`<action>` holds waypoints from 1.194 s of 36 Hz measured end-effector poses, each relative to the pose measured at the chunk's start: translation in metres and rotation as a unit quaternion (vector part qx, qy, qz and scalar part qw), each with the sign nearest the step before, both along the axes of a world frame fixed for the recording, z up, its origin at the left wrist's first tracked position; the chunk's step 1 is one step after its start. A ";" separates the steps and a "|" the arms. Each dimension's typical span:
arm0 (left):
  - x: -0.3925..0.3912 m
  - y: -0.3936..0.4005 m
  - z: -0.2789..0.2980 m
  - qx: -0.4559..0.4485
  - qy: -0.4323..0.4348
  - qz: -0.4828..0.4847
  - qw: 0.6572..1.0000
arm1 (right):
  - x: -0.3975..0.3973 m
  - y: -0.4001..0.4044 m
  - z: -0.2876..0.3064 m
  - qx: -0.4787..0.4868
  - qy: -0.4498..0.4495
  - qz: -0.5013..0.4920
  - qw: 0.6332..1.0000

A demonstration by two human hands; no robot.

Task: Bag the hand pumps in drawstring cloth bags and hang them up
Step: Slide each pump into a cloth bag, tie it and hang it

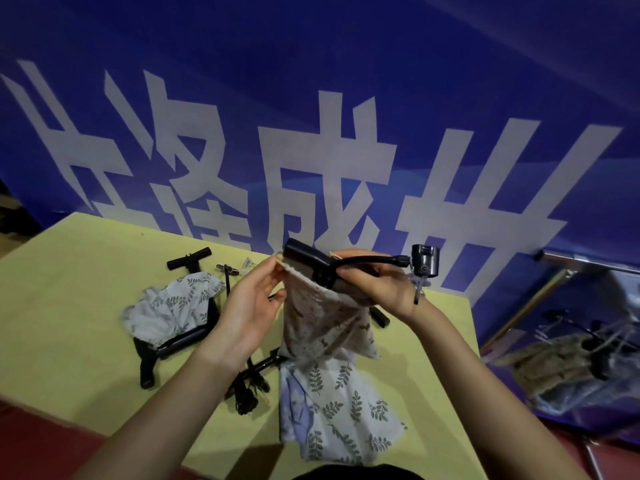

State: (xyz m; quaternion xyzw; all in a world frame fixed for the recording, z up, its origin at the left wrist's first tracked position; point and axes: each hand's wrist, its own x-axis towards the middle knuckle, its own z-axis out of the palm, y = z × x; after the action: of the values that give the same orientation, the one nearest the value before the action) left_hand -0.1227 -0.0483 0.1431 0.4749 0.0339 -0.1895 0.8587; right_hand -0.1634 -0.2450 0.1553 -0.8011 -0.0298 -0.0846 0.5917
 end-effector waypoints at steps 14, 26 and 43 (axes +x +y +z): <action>0.003 -0.002 0.011 -0.121 0.048 -0.011 0.991 | -0.016 -0.012 -0.008 0.019 0.073 -0.003 0.997; -0.009 0.010 0.014 0.147 -0.180 -0.127 0.964 | -0.027 -0.004 -0.028 0.099 0.013 -0.084 0.991; 0.006 0.006 -0.019 0.347 -0.368 -0.099 0.857 | -0.022 -0.001 -0.035 0.093 0.047 0.035 0.994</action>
State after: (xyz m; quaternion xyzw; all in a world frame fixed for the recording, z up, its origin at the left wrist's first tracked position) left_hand -0.1163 -0.0421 0.1243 0.7783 -0.2678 -0.0611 0.5647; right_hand -0.1856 -0.2457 0.1201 -0.7440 -0.0221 -0.0284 0.6672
